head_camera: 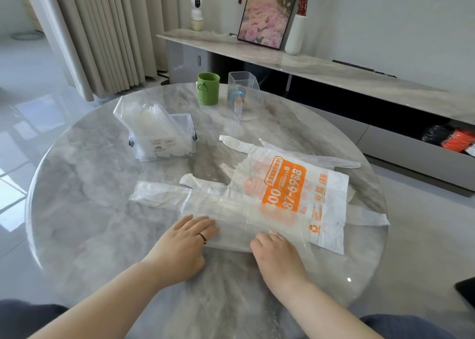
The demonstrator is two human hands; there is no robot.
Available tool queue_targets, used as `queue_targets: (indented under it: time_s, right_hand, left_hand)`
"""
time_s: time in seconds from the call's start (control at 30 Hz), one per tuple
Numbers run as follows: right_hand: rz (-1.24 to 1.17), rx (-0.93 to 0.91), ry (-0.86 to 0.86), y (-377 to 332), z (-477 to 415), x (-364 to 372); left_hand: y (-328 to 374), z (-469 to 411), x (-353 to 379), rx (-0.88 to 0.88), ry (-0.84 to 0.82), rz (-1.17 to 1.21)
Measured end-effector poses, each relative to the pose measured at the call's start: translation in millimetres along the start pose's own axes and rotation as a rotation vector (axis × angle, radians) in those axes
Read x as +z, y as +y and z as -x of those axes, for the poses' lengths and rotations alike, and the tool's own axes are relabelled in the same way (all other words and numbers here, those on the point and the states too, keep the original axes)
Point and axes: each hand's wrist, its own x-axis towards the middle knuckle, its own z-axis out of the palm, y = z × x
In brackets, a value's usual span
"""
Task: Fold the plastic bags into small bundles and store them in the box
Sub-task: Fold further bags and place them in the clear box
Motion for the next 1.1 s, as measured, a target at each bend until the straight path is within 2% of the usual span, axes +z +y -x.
queue_targets:
  time_s: [0.07,0.17,0.3,0.43,0.47,0.53,0.57,0.77,0.87,1.1]
  right_hand:
    - [-0.020,-0.008,-0.050,1,3,0]
    - [-0.101,-0.058,-0.134,6,10,2]
    - [-0.218,-0.035,-0.136,21,25,-17]
    - [-0.409,0.113,-0.408,40,39,-32]
    - [-0.463,0.162,-0.438,42,40,-32]
    - [-0.588,0.302,-0.429,44,39,-30]
    - [-0.657,0.377,-0.408,46,38,-29]
    - [-0.941,0.733,-0.218,54,21,-22]
    - [-0.896,0.812,-0.193,51,15,-12]
    - [-0.556,0.733,-0.249,37,9,-10]
  left_hand:
    - [-5,-2,-2,0.000,0.030,-0.064]
    - [-12,0,-6,0.015,0.042,-0.010]
    - [-19,13,-11,0.061,0.109,0.060]
    - [-26,30,-15,0.024,0.062,0.150]
    - [-32,33,-13,-0.012,0.046,0.178]
    - [-37,37,-15,-0.132,-0.118,0.322]
    - [-40,35,-18,-0.185,-0.142,0.379]
    - [-49,18,-25,-0.598,0.009,0.824]
    - [-47,11,-21,-0.673,0.094,0.910]
    - [-41,3,-13,-0.714,0.187,0.803]
